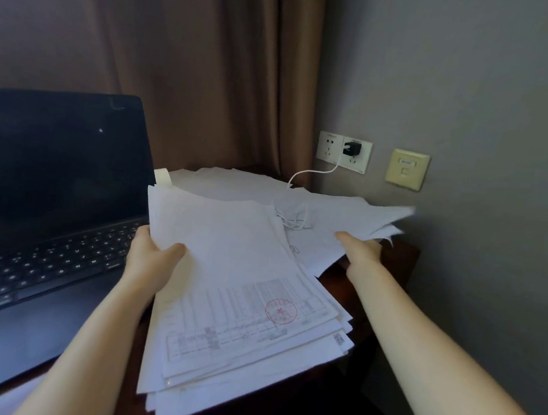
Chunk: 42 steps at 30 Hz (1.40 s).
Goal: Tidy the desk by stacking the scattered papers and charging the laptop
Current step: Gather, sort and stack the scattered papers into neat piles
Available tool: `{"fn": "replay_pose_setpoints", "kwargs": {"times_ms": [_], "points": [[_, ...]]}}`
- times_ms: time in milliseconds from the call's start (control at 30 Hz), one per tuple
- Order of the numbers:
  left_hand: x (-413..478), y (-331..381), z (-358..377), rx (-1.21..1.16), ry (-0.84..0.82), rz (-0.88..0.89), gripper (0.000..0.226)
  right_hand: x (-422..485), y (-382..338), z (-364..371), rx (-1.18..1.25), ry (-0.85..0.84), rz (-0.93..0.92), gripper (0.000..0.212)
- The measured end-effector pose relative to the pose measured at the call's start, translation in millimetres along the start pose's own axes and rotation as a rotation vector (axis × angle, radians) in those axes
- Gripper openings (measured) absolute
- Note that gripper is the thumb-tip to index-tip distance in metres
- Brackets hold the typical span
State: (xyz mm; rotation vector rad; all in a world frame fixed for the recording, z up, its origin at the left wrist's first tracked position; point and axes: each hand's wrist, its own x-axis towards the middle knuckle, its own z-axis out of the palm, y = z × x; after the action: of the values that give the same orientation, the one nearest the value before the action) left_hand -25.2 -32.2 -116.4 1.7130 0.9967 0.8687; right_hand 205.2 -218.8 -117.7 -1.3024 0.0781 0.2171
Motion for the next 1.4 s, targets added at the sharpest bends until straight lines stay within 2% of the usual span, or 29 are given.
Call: {"fn": "replay_pose_setpoints", "kwargs": {"times_ms": [100,233,400,633,767,833,900,933,1033,1100,1167,1267,1300,1400], "points": [[2.2,-1.6,-0.2,-0.003,-0.009,-0.005,0.043,8.0,-1.1,2.1,-0.173,0.033,-0.012,0.040],[5.3,-3.7,-0.4,0.004,-0.028,-0.003,0.044,9.3,-9.4,-10.0,-0.336,0.190,-0.104,0.037],[7.9,-4.9,-0.7,0.016,-0.034,-0.008,0.044,-2.9,-24.8,-52.6,-0.211,0.271,-0.244,0.035],[0.6,-0.4,-0.4,0.011,-0.031,0.012,0.035,-33.3,-37.2,-96.5,-0.022,0.229,-0.251,0.033],[-1.8,1.3,-0.5,0.002,-0.041,0.018,0.010,-47.2,-33.9,-98.1,0.006,0.124,-0.175,0.023],[-2.7,2.4,0.8,0.013,-0.051,0.021,0.018,-54.5,-29.2,-92.0,-0.026,0.035,-0.146,0.020],[-1.1,1.3,1.0,0.024,-0.057,0.010,0.009,-62.5,-22.5,-81.9,-0.063,-0.051,-0.129,0.022],[1.0,1.0,1.2,0.017,-0.042,-0.006,0.009,-67.5,-18.8,-75.8,-0.087,-0.089,-0.117,0.024],[7.4,2.7,1.2,-0.045,-0.023,-0.104,0.046,-84.0,-6.4,-55.9,-0.157,-0.207,-0.094,0.025],[12.8,4.4,0.3,-0.073,-0.027,-0.175,0.054,-92.2,3.9,-46.3,-0.193,-0.311,-0.085,0.023],[14.9,3.5,-0.4,-0.012,-0.064,-0.123,0.048,-96.7,11.6,-41.4,-0.301,-0.431,-0.077,0.019],[15.9,-3.4,-1.4,0.096,-0.082,-0.039,0.018,-96.4,13.0,-42.7,-0.425,-0.578,-0.074,0.022],[15.7,-5.9,-1.3,0.117,-0.073,-0.028,0.016,-94.9,12.2,-44.9,-0.431,-0.592,-0.074,0.027],[16.3,-10.1,1.0,0.123,-0.040,-0.015,0.032,-93.1,8.9,-52.7,-0.471,-0.576,-0.117,0.035]]}}
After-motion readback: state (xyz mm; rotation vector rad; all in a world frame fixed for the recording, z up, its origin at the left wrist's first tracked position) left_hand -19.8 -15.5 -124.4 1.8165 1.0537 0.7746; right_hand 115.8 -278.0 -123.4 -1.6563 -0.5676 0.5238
